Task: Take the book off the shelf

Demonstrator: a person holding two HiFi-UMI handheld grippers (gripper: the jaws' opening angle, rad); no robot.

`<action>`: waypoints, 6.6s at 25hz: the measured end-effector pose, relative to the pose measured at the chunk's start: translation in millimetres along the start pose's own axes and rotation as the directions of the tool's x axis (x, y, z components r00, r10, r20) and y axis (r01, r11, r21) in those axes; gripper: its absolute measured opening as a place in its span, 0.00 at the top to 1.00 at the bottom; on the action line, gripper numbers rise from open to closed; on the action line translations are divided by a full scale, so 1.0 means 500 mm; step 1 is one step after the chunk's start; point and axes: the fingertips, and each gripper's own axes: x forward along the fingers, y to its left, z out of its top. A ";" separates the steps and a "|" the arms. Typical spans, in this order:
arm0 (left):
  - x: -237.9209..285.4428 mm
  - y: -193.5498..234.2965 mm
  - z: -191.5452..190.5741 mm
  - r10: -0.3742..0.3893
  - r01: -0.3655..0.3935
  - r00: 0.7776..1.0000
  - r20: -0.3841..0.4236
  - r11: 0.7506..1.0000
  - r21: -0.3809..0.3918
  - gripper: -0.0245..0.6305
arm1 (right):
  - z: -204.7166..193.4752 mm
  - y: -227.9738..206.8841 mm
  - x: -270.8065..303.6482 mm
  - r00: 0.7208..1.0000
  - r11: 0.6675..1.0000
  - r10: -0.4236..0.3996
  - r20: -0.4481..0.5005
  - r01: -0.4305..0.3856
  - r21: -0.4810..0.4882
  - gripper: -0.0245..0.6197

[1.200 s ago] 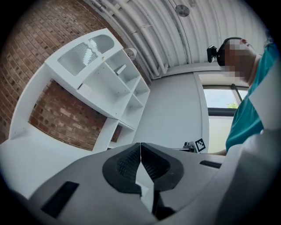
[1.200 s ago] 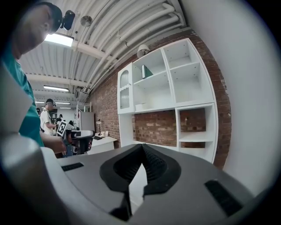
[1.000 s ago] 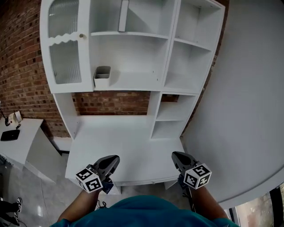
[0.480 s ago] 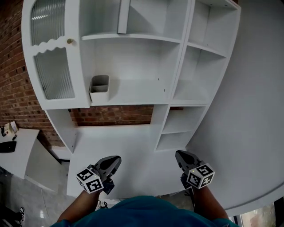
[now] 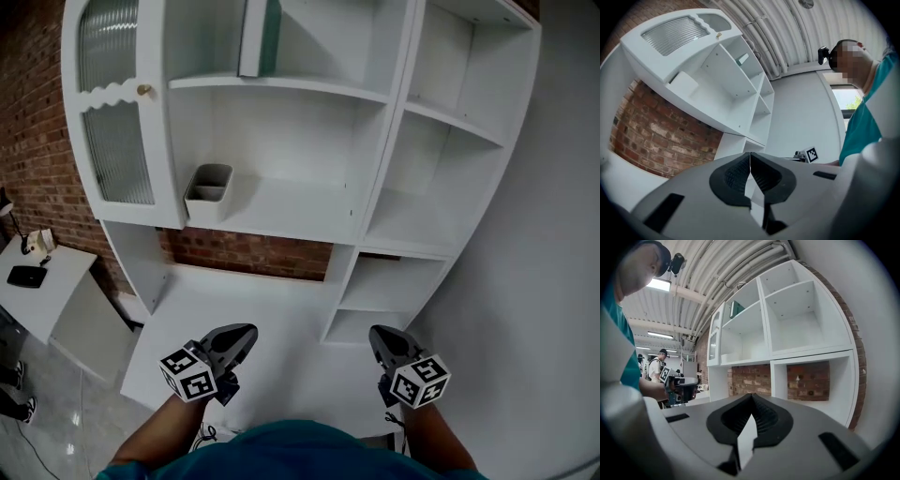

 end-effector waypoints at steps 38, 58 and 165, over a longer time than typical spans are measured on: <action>0.195 -0.138 0.628 0.161 -0.212 0.974 0.157 0.892 0.399 0.56 | 0.564 -0.094 0.009 0.982 0.979 0.048 0.183 -0.011 -0.202 0.93; 0.263 -0.021 0.945 0.420 -0.479 0.878 0.230 0.756 0.446 0.48 | 0.885 -0.116 0.010 0.952 0.972 -0.001 0.305 0.072 -0.221 0.93; -0.091 -0.139 0.497 0.446 -0.500 0.866 0.226 0.782 0.372 0.70 | 0.567 -0.076 -0.053 0.967 0.986 0.031 0.251 0.012 -0.169 0.93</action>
